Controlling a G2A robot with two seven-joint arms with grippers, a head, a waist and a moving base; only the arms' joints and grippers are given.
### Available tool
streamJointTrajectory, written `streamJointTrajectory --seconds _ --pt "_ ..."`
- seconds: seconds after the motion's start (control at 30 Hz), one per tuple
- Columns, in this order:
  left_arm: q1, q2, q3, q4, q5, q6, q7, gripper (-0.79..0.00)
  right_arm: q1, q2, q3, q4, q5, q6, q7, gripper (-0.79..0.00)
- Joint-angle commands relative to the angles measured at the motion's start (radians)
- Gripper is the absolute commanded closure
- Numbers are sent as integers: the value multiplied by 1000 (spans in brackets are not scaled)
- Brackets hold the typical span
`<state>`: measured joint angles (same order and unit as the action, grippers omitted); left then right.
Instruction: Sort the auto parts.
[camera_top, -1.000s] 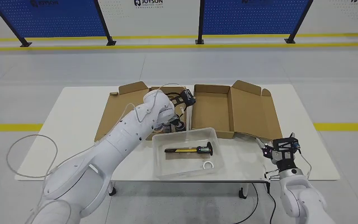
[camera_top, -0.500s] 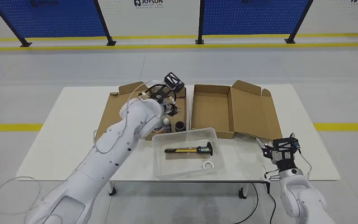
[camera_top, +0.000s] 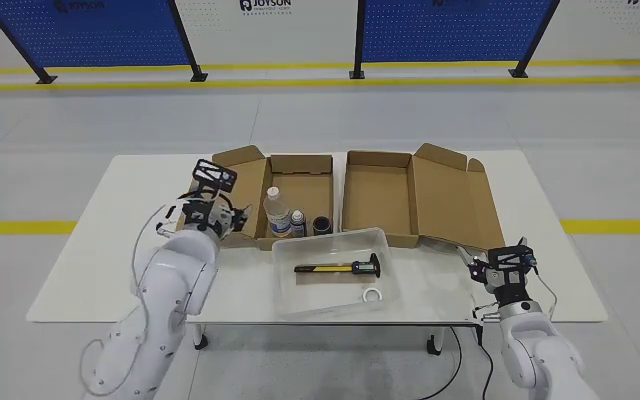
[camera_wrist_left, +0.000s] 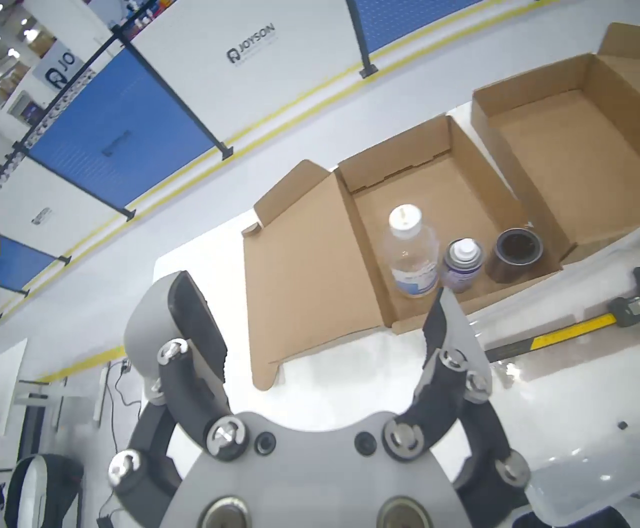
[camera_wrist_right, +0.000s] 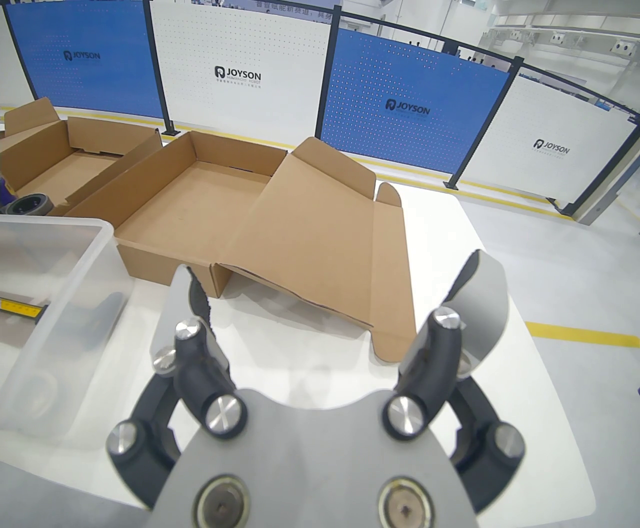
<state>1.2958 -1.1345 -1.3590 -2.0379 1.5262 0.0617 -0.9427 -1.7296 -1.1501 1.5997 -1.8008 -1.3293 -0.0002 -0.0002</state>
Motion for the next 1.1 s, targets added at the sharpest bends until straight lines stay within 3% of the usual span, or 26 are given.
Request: streamJointTrajectory --seconds 0.0,0.17,0.33,0.57,0.67,0.97,1.07 --pt "39 1 -34 -19 17 26 3 -785 2 -1 -4 -9 2 -5 -2 -785" --pt "112 4 -119 -52 33 67 -2 -785 -6 -3 -37 -61 -21 -43 3 -785" --pt "152 4 -176 -63 -8 42 -1 -785 -6 -11 -129 -133 -24 -85 31 -785" --pt "155 4 -180 -63 -8 35 -2 -785 21 -32 -321 -180 33 -104 136 -785" --pt "155 4 -180 -63 -8 35 -2 -785 38 -46 -381 -175 179 -71 217 -785" --pt "155 4 -180 -63 -8 35 -2 -785 116 -67 -445 -140 396 12 405 -785" --pt "155 4 -180 -63 -8 35 -2 -785 138 -67 -448 -103 354 35 425 -785"
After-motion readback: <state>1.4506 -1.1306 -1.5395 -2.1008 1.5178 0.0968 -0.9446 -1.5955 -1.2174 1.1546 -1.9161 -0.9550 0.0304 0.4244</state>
